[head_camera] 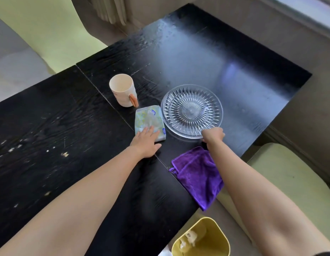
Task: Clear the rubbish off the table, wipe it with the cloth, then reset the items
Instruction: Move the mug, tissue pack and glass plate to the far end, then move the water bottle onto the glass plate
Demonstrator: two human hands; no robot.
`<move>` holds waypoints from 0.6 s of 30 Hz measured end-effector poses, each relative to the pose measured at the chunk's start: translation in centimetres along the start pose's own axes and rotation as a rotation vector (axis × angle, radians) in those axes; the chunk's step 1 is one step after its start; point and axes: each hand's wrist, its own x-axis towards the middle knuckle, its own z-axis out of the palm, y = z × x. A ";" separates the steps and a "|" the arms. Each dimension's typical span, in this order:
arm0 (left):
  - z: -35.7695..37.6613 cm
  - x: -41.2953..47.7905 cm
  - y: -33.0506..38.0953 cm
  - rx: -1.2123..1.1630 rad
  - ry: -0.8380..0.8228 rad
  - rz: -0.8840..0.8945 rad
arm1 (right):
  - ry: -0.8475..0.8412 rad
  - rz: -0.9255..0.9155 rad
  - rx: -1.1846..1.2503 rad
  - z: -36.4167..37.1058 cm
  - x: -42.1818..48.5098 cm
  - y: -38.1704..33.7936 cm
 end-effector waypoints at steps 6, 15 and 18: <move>-3.9 -2.5 -1.3 -0.083 -0.064 -0.038 | 0.002 -0.193 -0.415 -1.3 -4.6 -3.1; -9.2 -14.3 -8.0 -0.142 -0.121 -0.133 | -0.387 -0.594 -1.033 1.8 -17.3 -10.7; -9.0 -19.4 -12.4 -0.190 -0.112 -0.227 | -0.474 -0.648 -1.137 4.9 -22.4 -12.1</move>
